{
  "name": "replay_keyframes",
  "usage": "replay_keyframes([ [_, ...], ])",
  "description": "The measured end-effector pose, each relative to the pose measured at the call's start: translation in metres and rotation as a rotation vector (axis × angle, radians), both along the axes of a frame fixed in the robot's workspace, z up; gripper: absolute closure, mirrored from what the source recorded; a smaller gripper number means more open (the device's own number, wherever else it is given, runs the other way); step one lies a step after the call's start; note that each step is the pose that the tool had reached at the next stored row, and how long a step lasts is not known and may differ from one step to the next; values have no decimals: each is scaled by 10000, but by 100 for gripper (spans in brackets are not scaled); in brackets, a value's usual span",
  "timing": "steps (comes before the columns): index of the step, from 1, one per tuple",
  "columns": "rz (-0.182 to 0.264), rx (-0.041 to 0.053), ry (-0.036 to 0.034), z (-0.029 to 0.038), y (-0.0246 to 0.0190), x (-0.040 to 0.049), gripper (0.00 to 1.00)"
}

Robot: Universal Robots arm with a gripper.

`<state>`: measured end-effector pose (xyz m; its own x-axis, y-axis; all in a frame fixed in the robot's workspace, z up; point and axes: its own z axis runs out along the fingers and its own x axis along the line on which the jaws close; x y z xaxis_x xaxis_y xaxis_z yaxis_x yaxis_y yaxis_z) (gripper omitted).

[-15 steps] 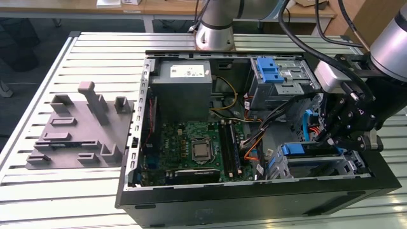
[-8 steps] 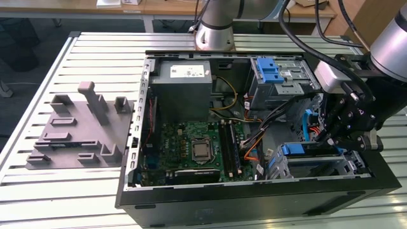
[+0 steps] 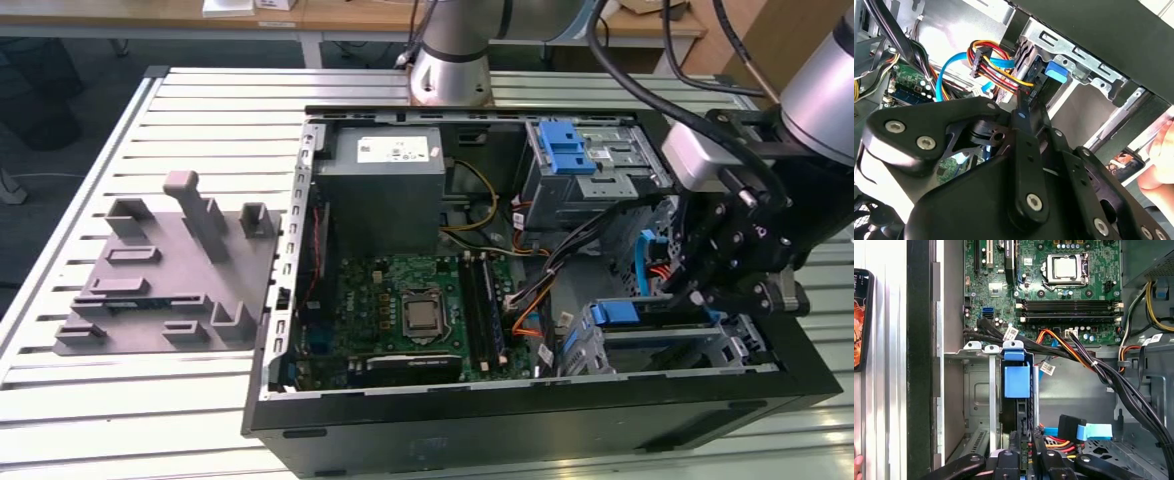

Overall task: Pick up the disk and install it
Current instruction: 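Insert the first disk wire, then insert the second disk wire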

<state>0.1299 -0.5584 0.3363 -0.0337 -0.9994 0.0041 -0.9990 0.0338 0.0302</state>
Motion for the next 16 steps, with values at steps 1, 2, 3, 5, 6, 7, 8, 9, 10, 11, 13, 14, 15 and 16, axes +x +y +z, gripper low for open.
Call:
replay_keyframes([
  [1,0,1,0,16,0,0,76],
  [2,0,0,0,32,0,0,76],
  [3,0,1,0,45,0,0,76],
  [5,0,2,0,61,0,0,76],
  [6,0,4,0,61,0,0,77],
  [7,0,5,0,61,0,0,77],
  [8,0,4,0,62,0,0,84],
  [9,0,1,0,63,0,0,89],
  [10,0,1,0,64,0,0,89],
  [11,0,2,0,64,0,0,89],
  [13,0,2,0,65,0,0,89],
  [14,0,1,0,65,0,0,89],
  [15,0,1,0,69,0,0,89],
  [16,0,1,0,73,0,0,89],
])
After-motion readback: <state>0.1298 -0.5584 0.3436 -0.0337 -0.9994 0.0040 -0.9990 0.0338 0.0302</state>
